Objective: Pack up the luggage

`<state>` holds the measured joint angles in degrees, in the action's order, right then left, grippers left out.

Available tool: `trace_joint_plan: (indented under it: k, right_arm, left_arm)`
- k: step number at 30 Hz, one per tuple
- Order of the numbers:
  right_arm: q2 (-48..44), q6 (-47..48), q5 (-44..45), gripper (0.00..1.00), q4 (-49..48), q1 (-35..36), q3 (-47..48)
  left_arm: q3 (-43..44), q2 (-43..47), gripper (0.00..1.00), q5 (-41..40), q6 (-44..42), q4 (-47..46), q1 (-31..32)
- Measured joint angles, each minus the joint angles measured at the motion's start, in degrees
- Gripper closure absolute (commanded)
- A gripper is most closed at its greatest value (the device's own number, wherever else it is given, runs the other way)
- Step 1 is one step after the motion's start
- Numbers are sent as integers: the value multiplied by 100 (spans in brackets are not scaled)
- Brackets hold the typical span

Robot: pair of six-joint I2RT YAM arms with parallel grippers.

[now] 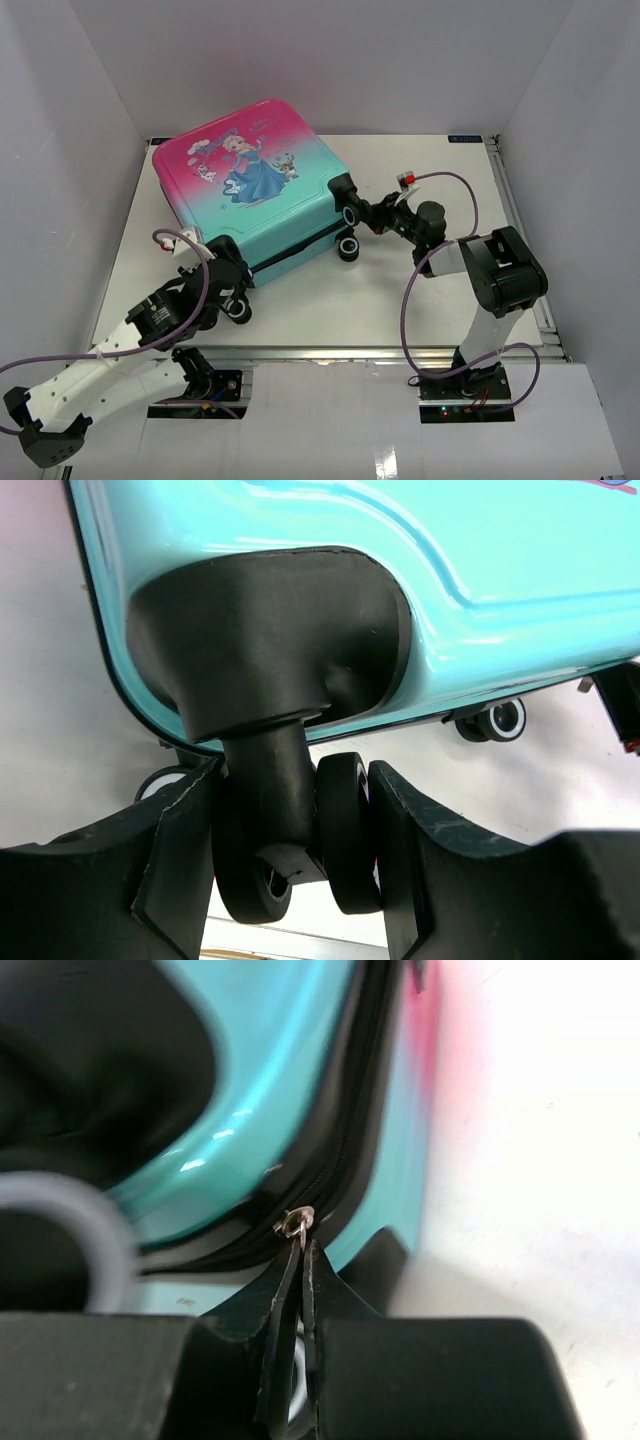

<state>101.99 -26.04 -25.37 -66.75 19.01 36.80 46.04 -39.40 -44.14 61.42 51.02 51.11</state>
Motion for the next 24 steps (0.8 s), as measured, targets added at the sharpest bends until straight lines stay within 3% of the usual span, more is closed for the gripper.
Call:
trace_joint_plan:
  k: [7, 14, 24]
  right_arm:
    - [525, 376, -357, 92, 643, -85, 1021]
    - [1452, 605, -1180, 92, 1446, -112, 2650]
    - [2666, 242, -1955, 92, 1329, -136, 4210]
  left_arm:
    - [85, 200, 100, -225, 111, 512, 2]
    - [202, 320, 100, -371, 119, 829, 6]
    - [451, 223, 100, -602, -283, 1225, 11]
